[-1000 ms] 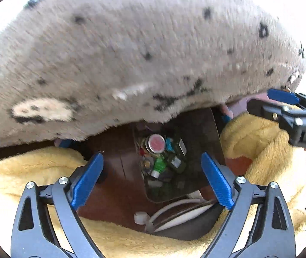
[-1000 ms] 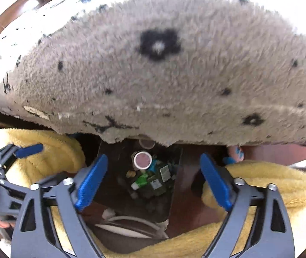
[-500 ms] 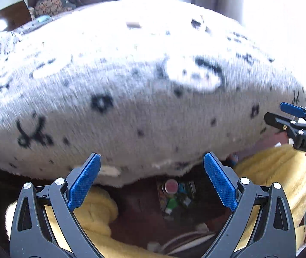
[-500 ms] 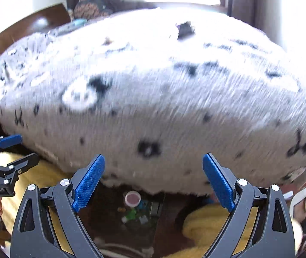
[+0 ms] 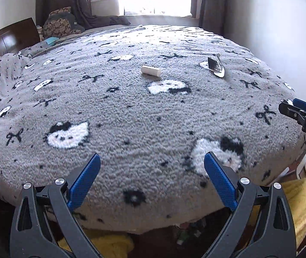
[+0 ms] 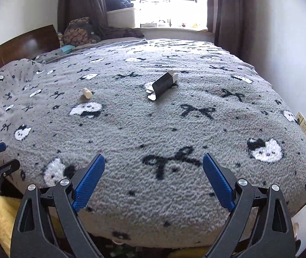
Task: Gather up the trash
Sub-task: 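Raise both open grippers back over the bed, then grasp the white tube with the left gripper while the right gripper grasps the black box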
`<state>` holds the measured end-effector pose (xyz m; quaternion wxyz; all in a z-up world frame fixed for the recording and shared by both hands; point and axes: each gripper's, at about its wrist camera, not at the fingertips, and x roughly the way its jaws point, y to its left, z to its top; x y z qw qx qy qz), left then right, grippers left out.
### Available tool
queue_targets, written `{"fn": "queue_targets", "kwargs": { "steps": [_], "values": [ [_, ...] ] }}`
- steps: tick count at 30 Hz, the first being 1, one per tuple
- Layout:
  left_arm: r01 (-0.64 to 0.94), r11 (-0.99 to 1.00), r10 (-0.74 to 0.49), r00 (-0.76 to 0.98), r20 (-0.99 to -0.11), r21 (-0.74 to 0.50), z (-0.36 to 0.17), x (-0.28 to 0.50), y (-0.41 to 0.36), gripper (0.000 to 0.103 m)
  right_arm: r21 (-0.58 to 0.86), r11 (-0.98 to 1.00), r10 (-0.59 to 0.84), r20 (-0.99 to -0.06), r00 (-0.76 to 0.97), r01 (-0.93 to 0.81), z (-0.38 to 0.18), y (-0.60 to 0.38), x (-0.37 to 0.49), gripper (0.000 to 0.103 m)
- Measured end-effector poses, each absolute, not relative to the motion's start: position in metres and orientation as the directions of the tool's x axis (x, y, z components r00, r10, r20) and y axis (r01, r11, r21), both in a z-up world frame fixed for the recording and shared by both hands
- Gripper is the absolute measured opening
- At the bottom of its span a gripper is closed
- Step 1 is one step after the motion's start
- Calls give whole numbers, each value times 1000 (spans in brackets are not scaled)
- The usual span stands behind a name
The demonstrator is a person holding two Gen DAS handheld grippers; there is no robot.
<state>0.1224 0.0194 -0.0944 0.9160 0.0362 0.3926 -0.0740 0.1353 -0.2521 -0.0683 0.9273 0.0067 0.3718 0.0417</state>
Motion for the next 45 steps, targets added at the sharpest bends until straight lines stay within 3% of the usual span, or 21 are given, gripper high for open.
{"fn": "queue_targets", "kwargs": {
  "steps": [20,26,29,31,32,33,34,36,39,45],
  "values": [
    [123,992,-71,654,-753,13,-115,336,-12,89,61,998,37,-733,679,12,-96,-242,345,93],
    [91,996,-53,632,-773,6,-131,377,-12,85,56,997,11,-751,661,47,-106,-241,382,88],
    [94,995,-47,619,-784,14,-140,391,-13,85,54,997,8,-764,645,51,-114,-240,395,79],
    [95,995,-52,608,-792,8,-145,397,-13,84,44,998,0,-772,635,53,-120,-240,401,64],
    [101,995,-64,600,-798,-4,-147,400,-12,73,45,997,1,-778,628,55,-123,-241,403,59],
    [104,994,-75,591,-804,-16,-149,402,-12,65,46,997,0,-783,622,58,-125,-243,405,44],
    [105,994,-77,586,-806,-19,-151,403,-12,63,40,997,-8,-786,619,64,-126,-244,406,35],
    [115,993,-87,589,-804,-23,-150,402,-11,50,48,997,-1,-784,620,61,-127,-249,405,29],
    [125,992,-95,590,-802,-25,-148,399,-11,50,42,997,-6,-783,622,63,-126,-258,401,8],
    [133,991,-96,588,-803,-21,-146,388,-13,49,24,999,-7,-781,625,41,-121,-265,386,7]
  ]
}}
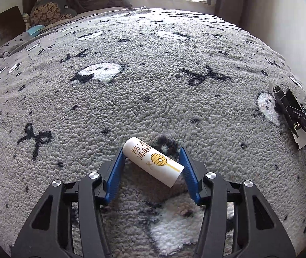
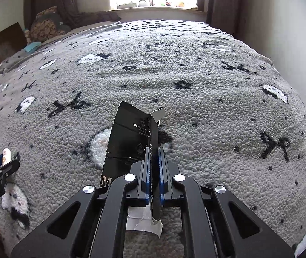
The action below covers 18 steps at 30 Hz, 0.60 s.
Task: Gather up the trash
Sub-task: 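Grasp the white tube with the left gripper while the right gripper grasps the black box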
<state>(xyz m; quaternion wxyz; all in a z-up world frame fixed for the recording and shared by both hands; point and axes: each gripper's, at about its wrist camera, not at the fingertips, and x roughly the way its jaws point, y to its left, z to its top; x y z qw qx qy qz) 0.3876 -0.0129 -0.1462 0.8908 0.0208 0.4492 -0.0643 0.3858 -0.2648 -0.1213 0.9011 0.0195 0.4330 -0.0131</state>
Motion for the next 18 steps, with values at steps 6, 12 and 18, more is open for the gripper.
{"fn": "queue_targets", "kwargs": {
  "steps": [6,12,18],
  "values": [
    [157,988,-102,605,-789,-8,-127,357,-17,49,22,1000,17,-744,668,-1,-92,-257,349,7],
    [180,984,-117,664,-739,7,-81,313,-16,49,28,999,46,-705,707,-37,-55,-247,305,7],
    [180,983,-118,719,-685,21,-37,265,-12,49,18,998,52,-665,745,-54,-21,-241,257,7]
  ]
}}
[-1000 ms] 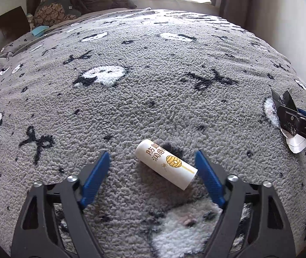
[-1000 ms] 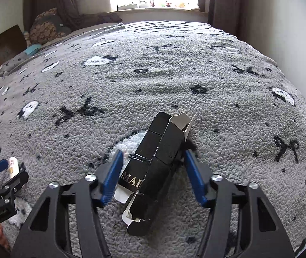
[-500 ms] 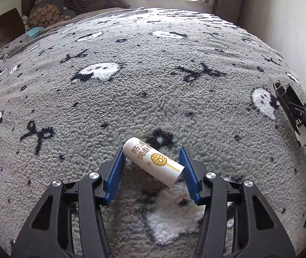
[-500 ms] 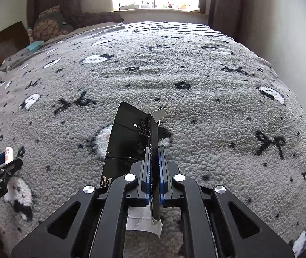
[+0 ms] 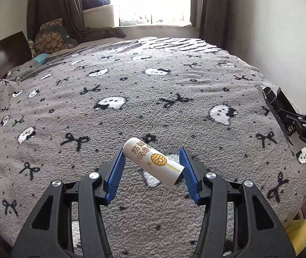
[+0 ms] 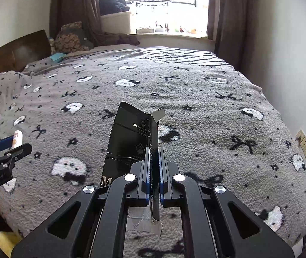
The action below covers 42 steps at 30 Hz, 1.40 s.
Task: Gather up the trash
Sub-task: 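Grasp the white tube with the left gripper while the right gripper grasps the black box, then carry the white tube and black box down over the bed edge toward the bin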
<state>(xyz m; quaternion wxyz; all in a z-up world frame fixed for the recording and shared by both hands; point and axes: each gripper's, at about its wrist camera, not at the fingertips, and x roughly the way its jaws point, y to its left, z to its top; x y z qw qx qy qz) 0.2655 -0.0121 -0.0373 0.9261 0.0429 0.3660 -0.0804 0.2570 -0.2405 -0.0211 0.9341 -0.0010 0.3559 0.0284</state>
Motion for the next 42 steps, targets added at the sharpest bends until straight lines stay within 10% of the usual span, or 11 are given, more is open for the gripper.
{"fn": "queue_targets", "kwargs": {
  "steps": [20,42],
  "values": [
    [226,974,-167,802,-573,32,8,102,-19,49,-6,987,128,-549,826,-158,21,-235,83,7],
    [272,959,-239,632,-737,-77,-114,12,-19,49,73,982,169,-755,634,-175,-100,-220,10,7]
  ]
}}
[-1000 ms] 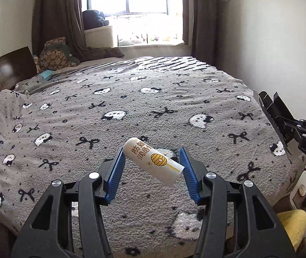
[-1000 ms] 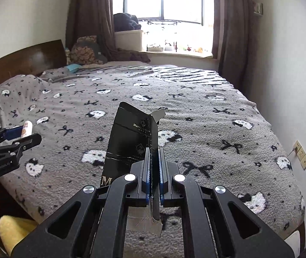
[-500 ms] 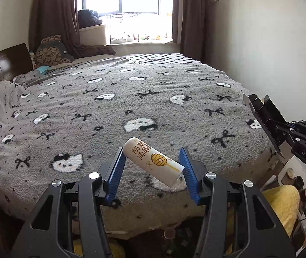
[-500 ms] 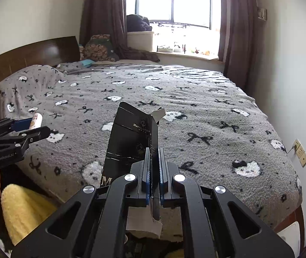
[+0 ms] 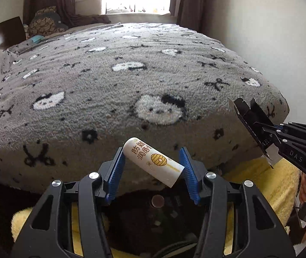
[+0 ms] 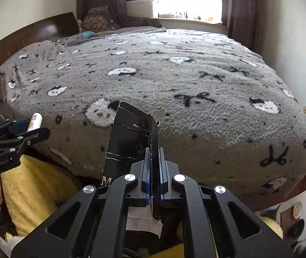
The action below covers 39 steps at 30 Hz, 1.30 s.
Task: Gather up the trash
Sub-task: 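Carry the white tube and black box down over the bed edge toward the bin, then open both grippers to drop the tube and box into the bin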
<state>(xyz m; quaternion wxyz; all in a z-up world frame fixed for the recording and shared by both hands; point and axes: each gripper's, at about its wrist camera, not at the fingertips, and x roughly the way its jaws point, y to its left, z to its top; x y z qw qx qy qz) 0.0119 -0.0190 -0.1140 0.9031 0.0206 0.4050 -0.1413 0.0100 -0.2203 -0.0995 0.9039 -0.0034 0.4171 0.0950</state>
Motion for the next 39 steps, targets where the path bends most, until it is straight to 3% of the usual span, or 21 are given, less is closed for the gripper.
{"fn": "queue_targets", "kwargs": {
  "steps": [18,29,39],
  "values": [
    [261,959,-199,347,-917,-110,-254,12,-24,49,140,975,196,-909,369,-172,-212,-202,15,7],
    [300,937,-234,150,-961,-181,-311,23,-37,49,222,963,249,-949,195,-151,-267,-195,28,7],
    [319,917,-274,70,-959,-239,-327,27,-41,53,239,961,256,-958,126,-139,-291,-187,35,11]
  ]
}}
